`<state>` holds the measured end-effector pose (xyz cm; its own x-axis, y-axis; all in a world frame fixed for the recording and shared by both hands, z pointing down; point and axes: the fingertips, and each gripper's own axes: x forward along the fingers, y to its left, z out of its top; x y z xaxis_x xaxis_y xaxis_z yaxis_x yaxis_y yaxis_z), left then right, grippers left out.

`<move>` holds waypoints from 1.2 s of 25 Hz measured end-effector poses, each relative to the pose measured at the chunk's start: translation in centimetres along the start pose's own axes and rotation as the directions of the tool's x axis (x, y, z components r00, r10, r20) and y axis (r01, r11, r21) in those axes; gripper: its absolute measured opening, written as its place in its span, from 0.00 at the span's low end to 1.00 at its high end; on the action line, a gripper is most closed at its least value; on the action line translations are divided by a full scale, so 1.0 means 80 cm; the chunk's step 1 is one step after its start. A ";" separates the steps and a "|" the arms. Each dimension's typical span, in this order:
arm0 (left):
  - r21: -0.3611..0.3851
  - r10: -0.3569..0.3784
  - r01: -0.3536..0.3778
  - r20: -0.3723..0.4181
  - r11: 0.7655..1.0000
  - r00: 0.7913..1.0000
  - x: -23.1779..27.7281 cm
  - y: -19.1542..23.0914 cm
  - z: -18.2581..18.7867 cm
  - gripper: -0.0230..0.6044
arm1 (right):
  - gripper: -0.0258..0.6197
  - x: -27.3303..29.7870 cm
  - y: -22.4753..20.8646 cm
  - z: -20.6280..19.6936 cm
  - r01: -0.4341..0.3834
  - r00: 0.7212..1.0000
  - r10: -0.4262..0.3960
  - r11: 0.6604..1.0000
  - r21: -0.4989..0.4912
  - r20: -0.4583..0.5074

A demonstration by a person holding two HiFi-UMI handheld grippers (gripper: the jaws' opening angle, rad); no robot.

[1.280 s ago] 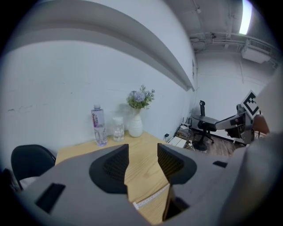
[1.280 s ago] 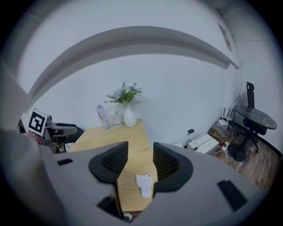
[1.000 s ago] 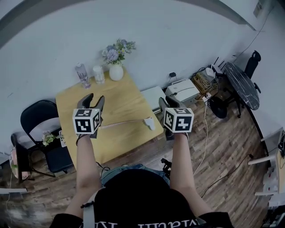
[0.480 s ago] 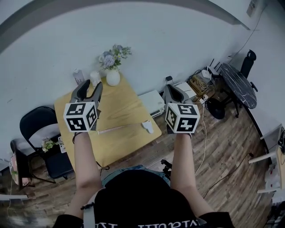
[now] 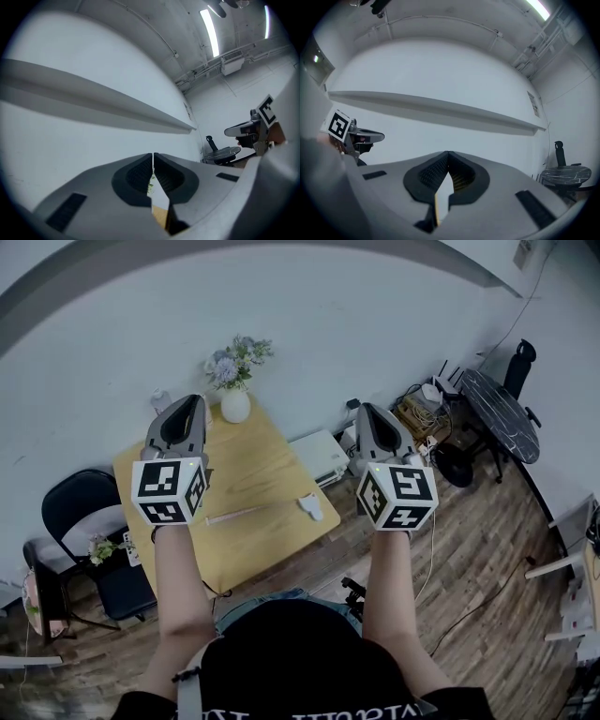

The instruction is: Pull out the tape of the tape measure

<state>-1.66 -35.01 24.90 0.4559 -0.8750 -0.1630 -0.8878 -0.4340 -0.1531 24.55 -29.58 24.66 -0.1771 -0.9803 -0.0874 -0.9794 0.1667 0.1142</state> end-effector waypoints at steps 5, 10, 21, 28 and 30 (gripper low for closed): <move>-0.006 -0.005 0.005 0.027 1.000 1.000 0.000 -0.004 0.007 0.06 | 0.06 -0.004 0.007 0.013 -0.021 0.999 0.022 0.999 -0.039 0.038; 0.018 -0.009 0.009 0.043 1.000 0.999 0.000 -0.007 0.020 0.06 | 0.06 -0.008 0.010 0.025 -0.015 0.997 0.020 0.998 -0.057 0.073; 0.053 -0.027 0.024 0.055 0.998 0.998 -0.001 -0.013 0.030 0.06 | 0.06 -0.009 0.015 0.023 -0.012 0.998 0.017 0.997 -0.073 0.068; 0.055 -0.036 0.033 0.053 0.998 0.998 0.003 -0.013 0.030 0.06 | 0.06 -0.004 0.008 0.019 -0.003 0.998 0.007 0.998 -0.062 0.057; 0.055 -0.038 0.035 0.053 0.998 0.998 0.004 -0.012 0.030 0.06 | 0.06 -0.003 0.008 0.020 -0.002 0.998 0.005 0.998 -0.062 0.058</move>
<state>-0.51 -34.34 22.69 0.4920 -0.8451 -0.2088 -0.8664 -0.4519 -0.2126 23.86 -29.05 23.21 -0.1875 -0.9716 -0.1445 -0.9711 0.1613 0.1757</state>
